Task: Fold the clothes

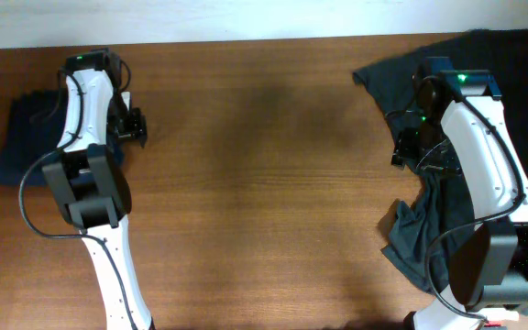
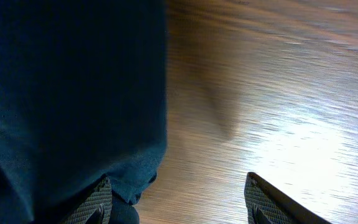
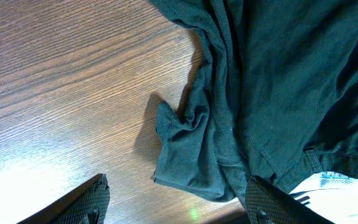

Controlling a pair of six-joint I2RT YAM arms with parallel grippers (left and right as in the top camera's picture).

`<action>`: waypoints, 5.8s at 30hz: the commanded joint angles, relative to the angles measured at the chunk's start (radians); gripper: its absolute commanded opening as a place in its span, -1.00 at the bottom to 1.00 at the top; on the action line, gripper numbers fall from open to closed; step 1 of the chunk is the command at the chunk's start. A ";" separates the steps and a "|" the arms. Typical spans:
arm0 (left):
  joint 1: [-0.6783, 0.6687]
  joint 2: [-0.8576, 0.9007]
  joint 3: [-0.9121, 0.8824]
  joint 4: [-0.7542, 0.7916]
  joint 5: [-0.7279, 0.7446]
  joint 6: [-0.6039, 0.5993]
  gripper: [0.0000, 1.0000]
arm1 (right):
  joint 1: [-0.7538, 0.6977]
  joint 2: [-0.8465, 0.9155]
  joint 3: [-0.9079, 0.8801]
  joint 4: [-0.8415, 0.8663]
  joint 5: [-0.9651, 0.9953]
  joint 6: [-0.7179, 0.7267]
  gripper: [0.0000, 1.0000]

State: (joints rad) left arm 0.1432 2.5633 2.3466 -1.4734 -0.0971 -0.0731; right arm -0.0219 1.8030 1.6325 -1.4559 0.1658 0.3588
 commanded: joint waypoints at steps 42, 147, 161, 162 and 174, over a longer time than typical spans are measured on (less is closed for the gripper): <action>-0.317 -1.733 -1.389 0.655 -0.067 -0.018 0.98 | 0.000 -1.132 -0.666 0.416 -0.116 -0.276 0.97; -0.228 -2.559 -2.338 1.397 0.027 0.069 0.98 | 0.060 -1.799 -1.627 1.377 -0.173 -0.430 0.97; -0.228 -2.558 -2.338 1.397 0.027 0.069 0.98 | 0.060 -1.799 -1.627 1.377 -0.172 -0.430 0.97; -0.228 -2.558 -2.338 1.397 0.026 0.069 0.98 | 0.060 -1.799 -1.627 1.377 -0.173 -0.430 0.97; -0.228 -2.558 -2.338 1.397 0.026 0.069 0.98 | 0.060 -1.799 -1.627 1.377 -0.173 -0.430 0.98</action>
State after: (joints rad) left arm -0.0891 0.0135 0.0113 -0.0708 -0.0849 -0.0189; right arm 0.0326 0.0128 0.0109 -0.0738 -0.0010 -0.0639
